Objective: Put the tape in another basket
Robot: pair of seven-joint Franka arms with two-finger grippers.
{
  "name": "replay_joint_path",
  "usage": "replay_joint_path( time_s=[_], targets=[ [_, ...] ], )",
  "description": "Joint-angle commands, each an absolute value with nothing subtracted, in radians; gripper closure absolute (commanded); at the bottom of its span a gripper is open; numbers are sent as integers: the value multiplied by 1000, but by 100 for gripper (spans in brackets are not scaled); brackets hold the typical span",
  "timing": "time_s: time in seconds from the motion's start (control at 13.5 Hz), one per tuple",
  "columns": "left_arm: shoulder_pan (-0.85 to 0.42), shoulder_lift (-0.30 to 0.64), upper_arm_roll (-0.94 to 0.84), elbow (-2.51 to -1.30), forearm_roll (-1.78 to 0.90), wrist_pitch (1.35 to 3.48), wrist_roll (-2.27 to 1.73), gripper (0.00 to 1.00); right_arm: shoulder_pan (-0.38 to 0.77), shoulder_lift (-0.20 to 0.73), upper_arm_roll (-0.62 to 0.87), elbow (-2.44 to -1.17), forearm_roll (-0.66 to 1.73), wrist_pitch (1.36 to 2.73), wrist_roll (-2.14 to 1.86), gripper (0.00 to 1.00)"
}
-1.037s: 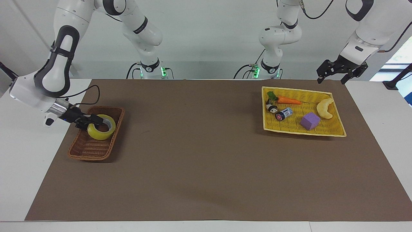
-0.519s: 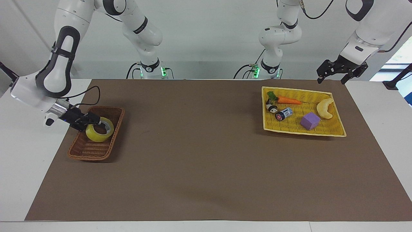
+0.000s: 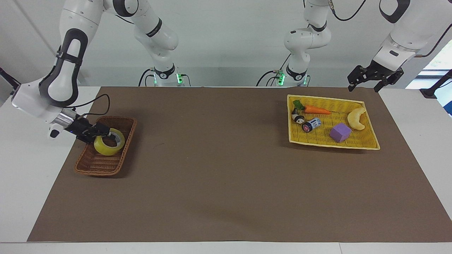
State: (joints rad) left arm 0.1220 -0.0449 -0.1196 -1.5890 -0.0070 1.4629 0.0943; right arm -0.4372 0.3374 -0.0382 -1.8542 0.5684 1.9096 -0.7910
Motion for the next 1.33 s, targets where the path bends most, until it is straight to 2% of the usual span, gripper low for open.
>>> replay_joint_path(
  time_s=[0.0, 0.44, 0.74, 1.26],
  targets=[
    [138, -57, -130, -1591, 8, 1457, 100, 0, -448, 351, -29, -1807, 551, 1922, -847, 0],
    [138, -57, -130, -1591, 8, 1460, 97, 0, -439, 351, -18, -1746, 514, 1922, -842, 0],
    [138, -55, -130, -1591, 6, 1471, 25, 0, -364, 337, -15, -1688, 359, 1951, -821, 0],
    [140, -55, -130, -1591, 6, 1474, 25, 0, -243, 261, -12, -1695, 181, 1947, -611, 0]
  ],
)
